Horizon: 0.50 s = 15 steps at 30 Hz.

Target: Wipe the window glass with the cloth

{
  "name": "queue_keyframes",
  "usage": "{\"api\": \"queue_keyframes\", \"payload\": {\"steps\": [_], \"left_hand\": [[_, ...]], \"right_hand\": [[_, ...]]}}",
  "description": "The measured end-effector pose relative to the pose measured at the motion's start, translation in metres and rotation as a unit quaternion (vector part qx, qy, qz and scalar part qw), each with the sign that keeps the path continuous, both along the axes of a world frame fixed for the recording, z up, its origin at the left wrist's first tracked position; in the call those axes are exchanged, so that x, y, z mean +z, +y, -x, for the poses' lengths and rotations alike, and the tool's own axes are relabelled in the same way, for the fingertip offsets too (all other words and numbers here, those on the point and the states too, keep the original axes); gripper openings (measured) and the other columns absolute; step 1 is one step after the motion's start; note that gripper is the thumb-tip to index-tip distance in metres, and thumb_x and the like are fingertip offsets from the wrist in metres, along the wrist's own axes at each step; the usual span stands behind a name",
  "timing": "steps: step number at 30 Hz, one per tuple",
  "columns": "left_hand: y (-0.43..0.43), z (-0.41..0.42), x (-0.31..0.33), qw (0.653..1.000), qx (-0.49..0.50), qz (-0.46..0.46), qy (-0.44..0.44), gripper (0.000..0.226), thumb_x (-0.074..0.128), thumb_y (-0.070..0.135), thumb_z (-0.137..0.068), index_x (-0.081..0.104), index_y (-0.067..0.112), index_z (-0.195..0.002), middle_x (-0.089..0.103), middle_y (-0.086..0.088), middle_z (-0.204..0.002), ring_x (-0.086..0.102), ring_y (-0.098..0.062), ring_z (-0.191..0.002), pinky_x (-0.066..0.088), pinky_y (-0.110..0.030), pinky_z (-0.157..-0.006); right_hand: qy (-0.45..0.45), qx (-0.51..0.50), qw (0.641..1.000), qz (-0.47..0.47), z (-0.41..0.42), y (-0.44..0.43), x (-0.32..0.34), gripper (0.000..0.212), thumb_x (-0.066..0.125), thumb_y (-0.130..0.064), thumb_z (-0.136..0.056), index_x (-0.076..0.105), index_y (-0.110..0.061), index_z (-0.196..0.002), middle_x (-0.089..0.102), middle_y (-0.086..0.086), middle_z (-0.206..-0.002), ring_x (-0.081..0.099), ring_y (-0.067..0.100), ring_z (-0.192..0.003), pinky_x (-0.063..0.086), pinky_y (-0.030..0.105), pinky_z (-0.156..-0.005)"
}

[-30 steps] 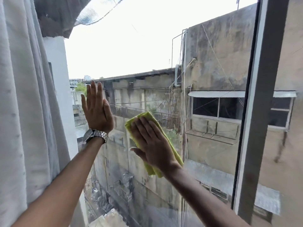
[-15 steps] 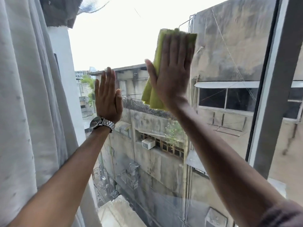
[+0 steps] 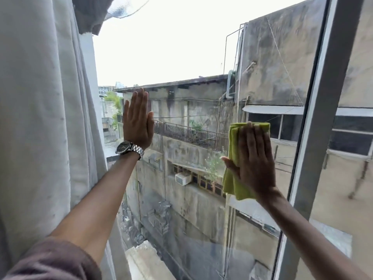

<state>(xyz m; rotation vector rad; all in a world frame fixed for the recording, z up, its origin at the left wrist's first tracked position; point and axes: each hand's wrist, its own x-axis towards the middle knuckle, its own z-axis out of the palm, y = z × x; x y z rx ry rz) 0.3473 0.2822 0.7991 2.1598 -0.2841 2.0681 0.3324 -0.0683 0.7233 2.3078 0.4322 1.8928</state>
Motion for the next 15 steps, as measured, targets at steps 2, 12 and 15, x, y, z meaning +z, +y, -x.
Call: {"api": "queue_keyframes", "payload": {"steps": [2, 12, 15], "left_hand": [[0.001, -0.001, -0.001, 1.0, -0.004, 0.0, -0.004, 0.055, 0.04, 0.015, -0.102, 0.03, 0.003, -0.154, 0.032, -0.018, -0.163, 0.027, -0.03, -0.154, 0.025, -0.057, -0.125], [0.002, -0.005, -0.002, 0.997, -0.04, 0.068, -0.027, 0.051, 0.034, 0.009, -0.103, 0.032, -0.002, -0.153, 0.031, -0.022, -0.163, 0.028, -0.033, -0.154, 0.024, -0.051, -0.127], [0.0, -0.002, -0.003, 0.997, -0.041, 0.064, -0.026, 0.051, 0.034, 0.01, -0.103, 0.033, -0.002, -0.153, 0.032, -0.022, -0.163, 0.027, -0.034, -0.154, 0.024, -0.051, -0.127]], "right_hand": [[-0.017, 0.018, 0.997, -0.074, -0.002, 0.02, 0.054, 0.092, 0.038, -0.069, -0.101, 0.03, 0.004, -0.156, 0.028, 0.028, -0.162, 0.025, 0.044, -0.152, 0.021, 0.057, -0.127], [-0.008, 0.145, 0.985, 0.096, -0.014, 0.185, 0.074, 0.089, 0.033, -0.069, -0.101, 0.028, 0.0, -0.158, 0.031, 0.024, -0.163, 0.025, 0.038, -0.154, 0.015, 0.051, -0.129], [0.037, 0.121, 0.978, 0.168, -0.009, 0.161, -0.007, 0.086, 0.038, -0.065, -0.101, 0.025, -0.004, -0.16, 0.031, 0.02, -0.164, 0.026, 0.036, -0.154, 0.022, 0.049, -0.128]]}}
